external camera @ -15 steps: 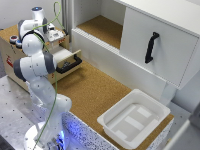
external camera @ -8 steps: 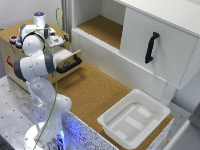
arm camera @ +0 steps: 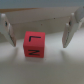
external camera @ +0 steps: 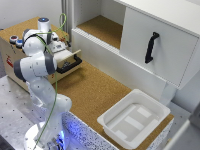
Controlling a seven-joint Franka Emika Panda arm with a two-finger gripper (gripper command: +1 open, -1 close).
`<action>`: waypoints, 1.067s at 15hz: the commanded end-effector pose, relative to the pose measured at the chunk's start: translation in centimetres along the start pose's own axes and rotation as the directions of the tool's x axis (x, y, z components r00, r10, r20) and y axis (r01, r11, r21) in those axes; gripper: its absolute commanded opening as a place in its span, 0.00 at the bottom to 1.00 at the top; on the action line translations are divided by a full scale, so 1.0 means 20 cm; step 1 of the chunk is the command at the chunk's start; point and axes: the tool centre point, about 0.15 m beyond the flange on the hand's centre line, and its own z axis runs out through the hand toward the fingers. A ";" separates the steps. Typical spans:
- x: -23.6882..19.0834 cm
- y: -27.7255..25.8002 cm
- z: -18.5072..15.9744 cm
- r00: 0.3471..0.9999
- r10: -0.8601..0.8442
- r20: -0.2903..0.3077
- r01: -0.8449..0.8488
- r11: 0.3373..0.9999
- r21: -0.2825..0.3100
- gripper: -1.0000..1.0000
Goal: Pick up the pink block
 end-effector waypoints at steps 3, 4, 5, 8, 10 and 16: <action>-0.03 -0.01 0.10 1.000 -0.017 -0.006 0.017 0.999 0.047 0.00; -0.03 -0.01 0.10 1.000 -0.018 0.000 0.018 0.999 0.048 0.00; -0.02 -0.01 0.09 1.000 -0.021 0.010 0.021 0.999 0.046 0.00; -0.02 -0.02 0.06 0.999 -0.019 0.039 0.017 0.999 0.049 0.00; -0.03 -0.04 -0.01 0.998 -0.004 0.065 0.001 0.999 0.037 0.00; 0.03 0.12 -0.41 0.982 -0.034 0.185 0.044 0.998 -0.050 0.00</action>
